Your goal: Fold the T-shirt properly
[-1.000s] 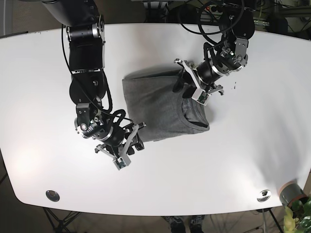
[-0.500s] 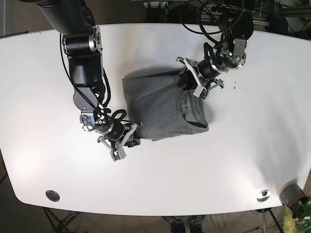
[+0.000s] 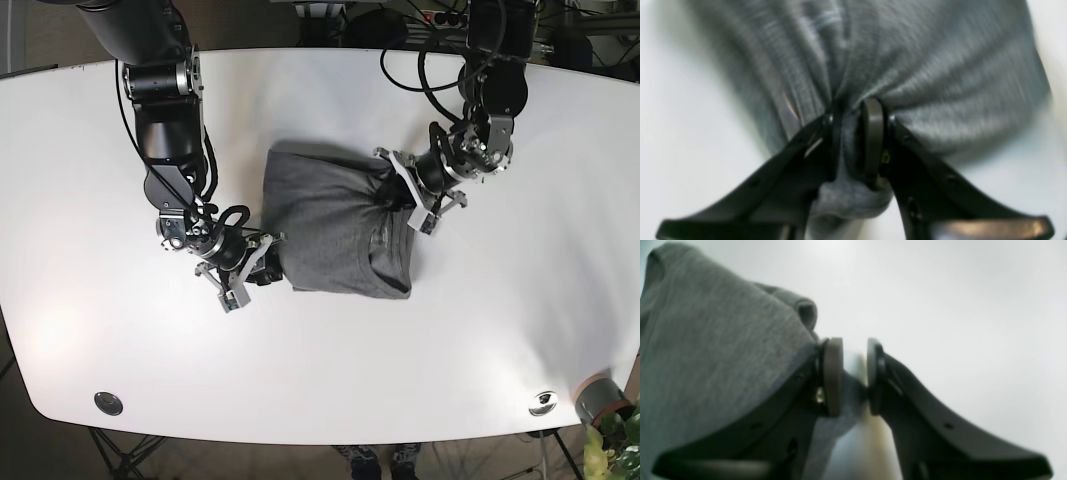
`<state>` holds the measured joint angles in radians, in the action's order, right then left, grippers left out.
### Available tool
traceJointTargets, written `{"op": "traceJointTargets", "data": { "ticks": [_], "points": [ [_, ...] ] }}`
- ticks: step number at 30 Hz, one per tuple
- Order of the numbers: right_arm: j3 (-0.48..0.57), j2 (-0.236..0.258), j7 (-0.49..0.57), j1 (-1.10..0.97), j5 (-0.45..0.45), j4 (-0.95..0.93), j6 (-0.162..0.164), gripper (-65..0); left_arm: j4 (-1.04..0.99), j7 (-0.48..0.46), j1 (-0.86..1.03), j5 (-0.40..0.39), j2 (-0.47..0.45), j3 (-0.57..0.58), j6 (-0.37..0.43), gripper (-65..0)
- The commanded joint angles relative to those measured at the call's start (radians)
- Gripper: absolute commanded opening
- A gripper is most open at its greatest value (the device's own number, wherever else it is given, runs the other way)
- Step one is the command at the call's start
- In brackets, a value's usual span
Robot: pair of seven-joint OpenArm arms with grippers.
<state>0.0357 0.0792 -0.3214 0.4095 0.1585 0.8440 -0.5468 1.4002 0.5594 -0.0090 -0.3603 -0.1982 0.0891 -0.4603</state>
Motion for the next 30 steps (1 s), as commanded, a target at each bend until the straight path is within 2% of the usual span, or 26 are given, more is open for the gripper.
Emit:
{"op": "traceJointTargets", "data": {
  "ticks": [1,8,16,19,24,30],
  "points": [
    [-0.001,0.018,-0.017,-0.014,-0.004,0.065,-0.005,-54.1,-0.028,0.006,-0.047,0.01,-0.011,-0.002,0.01,-55.6],
    [-0.004,0.035,-0.057,-0.131,-0.004,0.219,-0.003,-54.1,-0.134,0.008,-0.185,0.01,-0.053,0.033,0.01,-55.6],
    [0.0,0.023,-0.074,-0.294,-0.004,0.352,-0.003,-54.1,-0.307,0.004,-0.34,0.01,-0.063,0.134,0.01,-55.6],
    [0.002,-0.022,-0.074,-0.364,-0.006,0.412,-0.003,-54.1,-0.355,-0.016,-0.383,0.01,-0.063,0.171,0.01,-55.6],
    [0.01,-0.066,-0.092,-0.446,-0.007,0.509,-0.003,-54.1,-0.359,-0.068,-0.398,0.01,-0.094,0.189,0.01,-55.4],
    [0.096,-0.072,-0.149,-0.478,-0.004,0.594,-0.003,-54.1,-0.359,-0.069,-0.432,0.008,-0.102,0.186,0.013,-52.8]
  ]
}}
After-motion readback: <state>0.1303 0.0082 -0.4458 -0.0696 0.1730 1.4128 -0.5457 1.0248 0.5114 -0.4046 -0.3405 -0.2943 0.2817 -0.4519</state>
